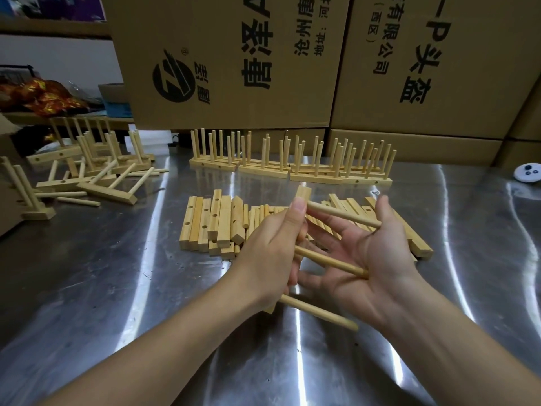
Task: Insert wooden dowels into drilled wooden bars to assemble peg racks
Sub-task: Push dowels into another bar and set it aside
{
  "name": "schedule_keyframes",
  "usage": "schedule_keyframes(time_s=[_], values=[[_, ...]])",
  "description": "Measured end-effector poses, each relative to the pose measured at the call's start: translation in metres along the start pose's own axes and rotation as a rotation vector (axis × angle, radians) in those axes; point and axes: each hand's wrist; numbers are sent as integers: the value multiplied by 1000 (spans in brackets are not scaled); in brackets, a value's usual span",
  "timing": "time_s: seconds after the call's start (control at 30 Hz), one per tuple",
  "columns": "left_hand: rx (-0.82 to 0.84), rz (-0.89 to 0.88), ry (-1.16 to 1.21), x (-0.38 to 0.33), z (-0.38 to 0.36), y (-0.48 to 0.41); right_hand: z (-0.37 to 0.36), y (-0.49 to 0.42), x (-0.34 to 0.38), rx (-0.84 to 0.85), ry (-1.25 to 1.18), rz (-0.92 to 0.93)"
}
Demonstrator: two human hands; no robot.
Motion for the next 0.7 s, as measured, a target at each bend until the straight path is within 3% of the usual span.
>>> schedule_keyframes(time_s=[0.33,0.7], values=[[7,33,54,-4,0,-1,-5,3,4,-11,23,-9],[107,108,407,-6,10,-3,0,1,12,-22,26,30]])
Point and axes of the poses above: each hand's wrist, its own y-axis away from the middle knuckle, its own z-axis out of the back of the hand, x = y × z, and after that the axes turned 7 degrees about x, right-handed
